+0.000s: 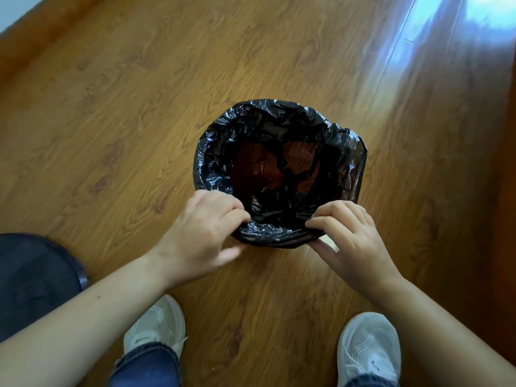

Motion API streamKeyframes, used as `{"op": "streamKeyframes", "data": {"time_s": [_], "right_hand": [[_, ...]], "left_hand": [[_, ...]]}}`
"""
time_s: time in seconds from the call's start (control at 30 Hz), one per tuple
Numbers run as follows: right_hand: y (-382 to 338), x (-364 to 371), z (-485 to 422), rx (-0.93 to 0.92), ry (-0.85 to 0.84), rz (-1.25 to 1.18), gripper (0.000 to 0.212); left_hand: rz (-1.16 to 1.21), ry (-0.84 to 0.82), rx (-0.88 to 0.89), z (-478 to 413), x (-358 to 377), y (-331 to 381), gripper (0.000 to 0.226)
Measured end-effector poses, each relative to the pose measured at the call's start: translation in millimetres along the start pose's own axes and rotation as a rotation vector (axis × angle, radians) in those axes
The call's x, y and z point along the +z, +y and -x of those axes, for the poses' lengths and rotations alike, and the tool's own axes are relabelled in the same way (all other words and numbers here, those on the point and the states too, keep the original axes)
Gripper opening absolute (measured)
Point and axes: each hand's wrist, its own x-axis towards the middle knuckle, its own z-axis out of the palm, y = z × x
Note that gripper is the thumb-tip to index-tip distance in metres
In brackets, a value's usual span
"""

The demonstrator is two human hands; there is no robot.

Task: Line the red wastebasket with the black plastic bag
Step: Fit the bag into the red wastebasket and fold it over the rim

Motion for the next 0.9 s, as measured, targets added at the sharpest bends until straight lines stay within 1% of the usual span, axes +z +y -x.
{"op": "streamKeyframes", "data": {"time_s": [0.07, 0.13, 0.2, 0.27, 0.37, 0.5, 0.57, 0.7, 0.9], "right_hand": [[-3, 1, 0, 0.018, 0.030, -0.043, 0.022], [-8, 3, -3, 0.024, 0.057, -0.079, 0.018], [-11, 4, -6, 0.004, 0.051, -0.114, 0.013], [-10, 4, -8, -0.027, 0.031, -0.125, 0.015], [-10, 3, -6, -0.029, 0.035, -0.107, 0.019], [-6, 4, -6, -0.004, 0.057, -0.086, 0.016], [-4, 5, -6, -0.020, 0.061, -0.038, 0.010], [-1, 7, -4, -0.068, 0.068, 0.046, 0.013], [1, 5, -7, -0.097, 0.071, -0.006, 0.003]], "left_hand": [[0.089, 0.019, -0.010, -4, 3, 11, 0.030], [0.160, 0.044, -0.025, -9, 6, 20, 0.023], [0.170, 0.059, -0.029, -13, 10, 24, 0.018], [0.174, 0.073, -0.044, -16, 13, 22, 0.014], [0.207, 0.070, -0.080, -20, 14, 17, 0.016], [0.228, 0.059, -0.079, -22, 16, 15, 0.016], [0.243, 0.060, -0.082, -22, 16, 14, 0.016], [0.266, 0.060, -0.092, -22, 14, 13, 0.015], [0.265, 0.035, -0.071, -22, 11, 14, 0.014]]}}
